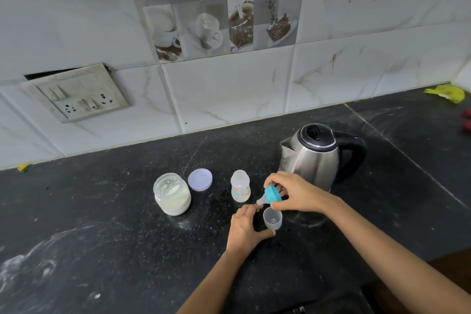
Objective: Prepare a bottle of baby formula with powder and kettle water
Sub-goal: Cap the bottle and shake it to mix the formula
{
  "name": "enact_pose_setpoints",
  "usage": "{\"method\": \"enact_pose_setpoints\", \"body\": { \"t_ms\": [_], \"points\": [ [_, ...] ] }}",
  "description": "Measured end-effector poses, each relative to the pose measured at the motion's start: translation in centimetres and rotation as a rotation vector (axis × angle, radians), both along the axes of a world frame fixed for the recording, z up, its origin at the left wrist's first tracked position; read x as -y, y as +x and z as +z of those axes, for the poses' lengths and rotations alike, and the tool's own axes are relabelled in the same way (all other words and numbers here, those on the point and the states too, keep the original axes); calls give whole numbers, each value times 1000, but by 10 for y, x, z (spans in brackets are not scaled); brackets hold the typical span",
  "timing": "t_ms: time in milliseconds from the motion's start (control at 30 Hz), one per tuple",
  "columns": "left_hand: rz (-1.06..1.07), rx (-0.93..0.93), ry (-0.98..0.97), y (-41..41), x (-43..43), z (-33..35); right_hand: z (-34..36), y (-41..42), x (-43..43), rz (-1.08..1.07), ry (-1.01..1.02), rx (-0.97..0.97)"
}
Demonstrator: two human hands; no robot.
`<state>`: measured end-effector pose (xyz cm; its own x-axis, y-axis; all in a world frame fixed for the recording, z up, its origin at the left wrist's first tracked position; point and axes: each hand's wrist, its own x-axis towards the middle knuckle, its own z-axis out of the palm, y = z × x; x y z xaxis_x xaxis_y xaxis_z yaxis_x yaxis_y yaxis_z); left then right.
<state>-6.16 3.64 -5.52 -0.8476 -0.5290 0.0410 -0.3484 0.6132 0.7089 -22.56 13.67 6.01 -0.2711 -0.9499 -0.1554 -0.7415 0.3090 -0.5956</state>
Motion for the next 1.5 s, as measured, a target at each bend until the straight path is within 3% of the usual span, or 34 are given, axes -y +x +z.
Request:
{"method": "enact_pose_setpoints", "body": {
  "t_ms": [133, 300, 367, 700, 1067, 1500],
  "points": [
    [42, -42, 34, 4, 9, 0, -4, 6, 4, -159, -129, 158],
    [320, -188, 82, 12, 30, 12, -16, 12, 24, -382, -300, 563],
    [392, -217, 134, 9, 39, 18, -14, 15, 37, -455, -348, 639],
    [253, -131, 345, -15, 67, 34, -24, 13, 77, -281, -223, 446],
    [218, -130, 454, -23, 76, 29, -20, -2, 89, -85, -89, 299],
    [160, -45, 413, -22, 86, 28, 4, -25, 111, 201, 132, 278]
  ]
}}
